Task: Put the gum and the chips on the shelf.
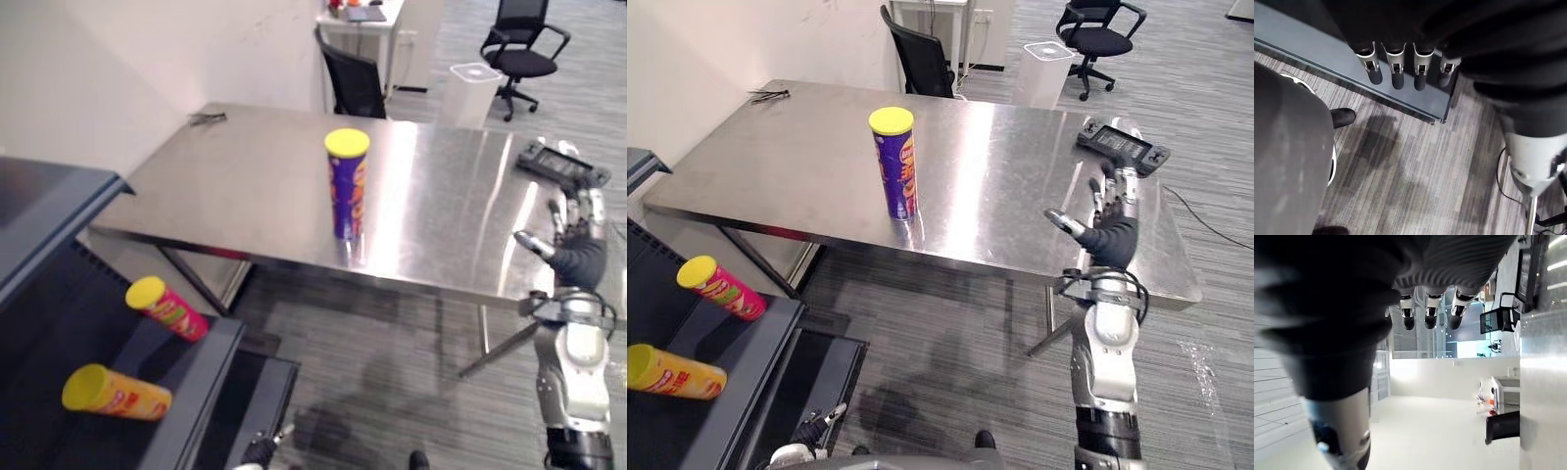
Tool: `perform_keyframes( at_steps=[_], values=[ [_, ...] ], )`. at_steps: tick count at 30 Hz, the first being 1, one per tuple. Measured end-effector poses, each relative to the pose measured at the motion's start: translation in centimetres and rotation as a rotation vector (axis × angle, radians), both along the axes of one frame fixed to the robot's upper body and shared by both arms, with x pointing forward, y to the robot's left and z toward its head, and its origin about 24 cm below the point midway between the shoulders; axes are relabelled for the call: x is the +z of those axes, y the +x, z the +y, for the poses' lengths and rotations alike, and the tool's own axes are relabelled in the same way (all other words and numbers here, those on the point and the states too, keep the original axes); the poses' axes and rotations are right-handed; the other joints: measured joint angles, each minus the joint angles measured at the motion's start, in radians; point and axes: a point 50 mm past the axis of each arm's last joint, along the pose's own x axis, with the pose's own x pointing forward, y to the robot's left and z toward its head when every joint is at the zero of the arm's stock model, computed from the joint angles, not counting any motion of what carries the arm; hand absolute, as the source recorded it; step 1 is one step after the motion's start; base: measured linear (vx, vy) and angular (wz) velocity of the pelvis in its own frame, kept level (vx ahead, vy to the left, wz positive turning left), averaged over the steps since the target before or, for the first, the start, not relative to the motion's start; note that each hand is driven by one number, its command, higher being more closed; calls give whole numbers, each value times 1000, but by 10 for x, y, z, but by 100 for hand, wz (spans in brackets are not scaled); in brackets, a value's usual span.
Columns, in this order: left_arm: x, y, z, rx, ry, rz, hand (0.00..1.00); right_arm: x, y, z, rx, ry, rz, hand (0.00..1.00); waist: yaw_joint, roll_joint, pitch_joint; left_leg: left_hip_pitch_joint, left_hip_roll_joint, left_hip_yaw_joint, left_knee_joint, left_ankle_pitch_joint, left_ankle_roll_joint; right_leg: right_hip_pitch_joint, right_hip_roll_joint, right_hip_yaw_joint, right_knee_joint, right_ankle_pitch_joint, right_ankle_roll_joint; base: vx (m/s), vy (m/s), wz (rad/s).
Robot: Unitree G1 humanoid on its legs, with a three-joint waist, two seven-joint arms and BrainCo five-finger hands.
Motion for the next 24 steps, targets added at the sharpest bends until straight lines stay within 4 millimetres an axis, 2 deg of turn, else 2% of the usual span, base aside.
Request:
perform_keyframes(
  at_steps=[3,8,13,21,24],
  values=[
    [2,5,2,10,2,-15,0,1,11,9,44,-11,21,0,-2,-2,35,-26,-13,-28,28,0,1,-20,-20,-16,46,-36,10,-73,0,22],
    [2,9,1,30,-6,-28,0,-3,28,21,100,-30,76,0,-1,17,64,-40,-11,-51,32,13,5,-37,-20,-29,85,-51,5,-40,-15,14],
    [3,11,1,42,-11,-33,0,-7,43,40,176,-53,123,0,2,18,74,-58,-8,-65,46,16,4,-52,-20,-40,108,-57,0,-8,-8,6],
    [4,17,2,77,-8,-48,0,3,69,71,276,-99,148,0,29,17,90,-70,-7,-87,55,19,5,-45,-22,-62,109,-57,0,-7,-2,7],
    [5,18,1,77,-7,-53,0,7,74,75,288,-103,143,0,35,17,92,-70,-7,-104,42,28,4,-37,-22,-78,106,-58,-1,6,-5,14]
  ],
)
